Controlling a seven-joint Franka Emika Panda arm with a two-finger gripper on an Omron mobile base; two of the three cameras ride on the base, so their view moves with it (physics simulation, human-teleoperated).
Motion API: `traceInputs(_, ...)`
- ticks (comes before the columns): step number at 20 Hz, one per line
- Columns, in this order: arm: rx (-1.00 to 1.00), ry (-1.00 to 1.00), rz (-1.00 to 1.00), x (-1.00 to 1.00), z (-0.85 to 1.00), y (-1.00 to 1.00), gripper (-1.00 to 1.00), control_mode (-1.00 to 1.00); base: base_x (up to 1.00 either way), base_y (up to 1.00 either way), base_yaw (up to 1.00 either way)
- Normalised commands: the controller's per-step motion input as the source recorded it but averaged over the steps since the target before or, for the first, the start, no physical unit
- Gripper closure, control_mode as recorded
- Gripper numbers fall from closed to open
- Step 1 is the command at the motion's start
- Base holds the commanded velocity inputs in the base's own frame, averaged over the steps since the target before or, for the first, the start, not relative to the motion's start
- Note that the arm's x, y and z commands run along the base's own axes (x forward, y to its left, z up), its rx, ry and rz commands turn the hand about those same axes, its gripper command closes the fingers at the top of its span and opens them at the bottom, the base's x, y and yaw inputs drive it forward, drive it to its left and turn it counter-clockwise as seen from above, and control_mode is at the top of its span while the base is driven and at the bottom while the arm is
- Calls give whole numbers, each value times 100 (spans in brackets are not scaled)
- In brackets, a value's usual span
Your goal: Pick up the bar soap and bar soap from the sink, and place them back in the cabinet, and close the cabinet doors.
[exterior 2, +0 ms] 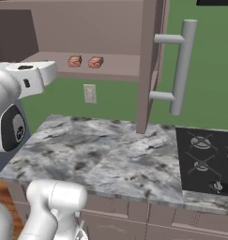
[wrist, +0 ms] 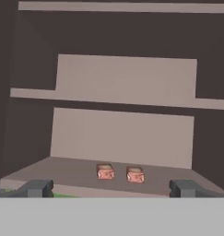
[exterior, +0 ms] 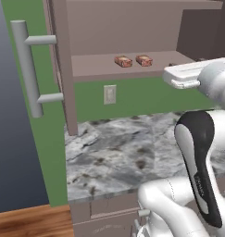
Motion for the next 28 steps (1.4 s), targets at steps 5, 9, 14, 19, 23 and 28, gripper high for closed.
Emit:
traceInputs(5,0,-2,1,-75,0,-21,-100,-100,0,0,0)
traceInputs(9,0,-2,0,-75,0,-25,-100,-100,0,0,0)
traceInputs(14,0,-2,1,-64,0,-33,-100,-100,0,0,0)
traceInputs(19,0,-1,0,-46,0,-28,-100,-100,0,0,0)
traceInputs(23,0,-3,0,-13,0,-28,-100,-100,0,0,0)
traceInputs(28,0,-2,0,-14,0,-37,-100,-100,0,0,0)
